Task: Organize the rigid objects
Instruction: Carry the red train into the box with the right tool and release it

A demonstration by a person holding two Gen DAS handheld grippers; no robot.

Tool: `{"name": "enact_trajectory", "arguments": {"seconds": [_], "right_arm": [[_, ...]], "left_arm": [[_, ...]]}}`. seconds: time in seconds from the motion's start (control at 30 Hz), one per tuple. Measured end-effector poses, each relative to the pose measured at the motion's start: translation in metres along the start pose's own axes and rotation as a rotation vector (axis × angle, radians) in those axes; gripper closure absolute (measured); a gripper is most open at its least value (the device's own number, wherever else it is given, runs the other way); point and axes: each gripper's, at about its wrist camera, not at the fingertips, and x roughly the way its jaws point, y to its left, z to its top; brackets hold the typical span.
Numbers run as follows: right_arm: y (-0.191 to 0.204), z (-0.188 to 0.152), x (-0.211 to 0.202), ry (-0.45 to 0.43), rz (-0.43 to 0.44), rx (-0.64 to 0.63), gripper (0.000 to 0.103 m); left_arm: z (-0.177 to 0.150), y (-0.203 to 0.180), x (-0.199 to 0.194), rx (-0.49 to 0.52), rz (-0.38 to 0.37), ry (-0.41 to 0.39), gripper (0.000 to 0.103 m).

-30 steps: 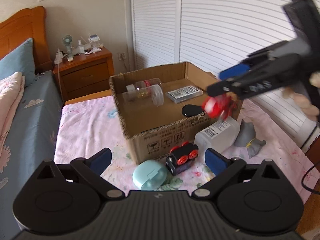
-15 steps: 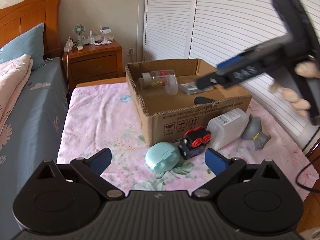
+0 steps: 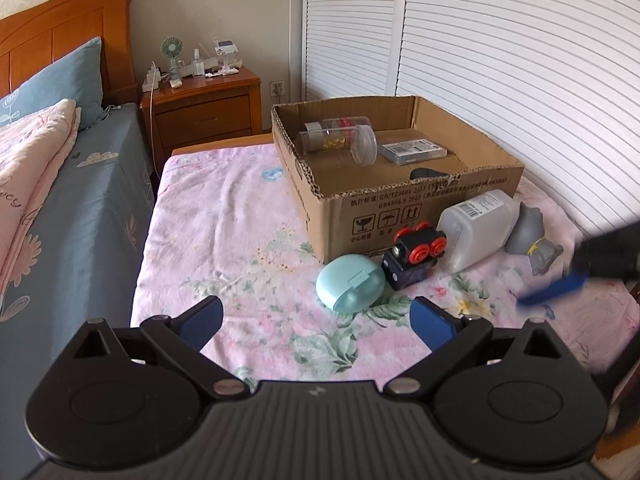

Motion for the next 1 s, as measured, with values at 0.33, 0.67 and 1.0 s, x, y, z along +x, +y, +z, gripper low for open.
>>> {"name": "enact_trajectory", "arguments": {"seconds": [0.33,0.67,1.0], "right_arm": [[0.031,-0.020,0.013,0.051,0.078,-0.015,0.024],[0.055,-0.015,0.037,0.069,0.004,-0.066,0.031],[0.054,-0.011,0.034,0.083,-0.088,-0.102,0.047]], "left_arm": [[-0.007,0.002,-0.009,-0.029,0.003,-0.004,0.004],[-0.013,0.010,-0.009,-0.055,0.000,0.001,0.004],[-0.017,0.013,-0.007,-0.066,0.000,0.012,0.004]]}}
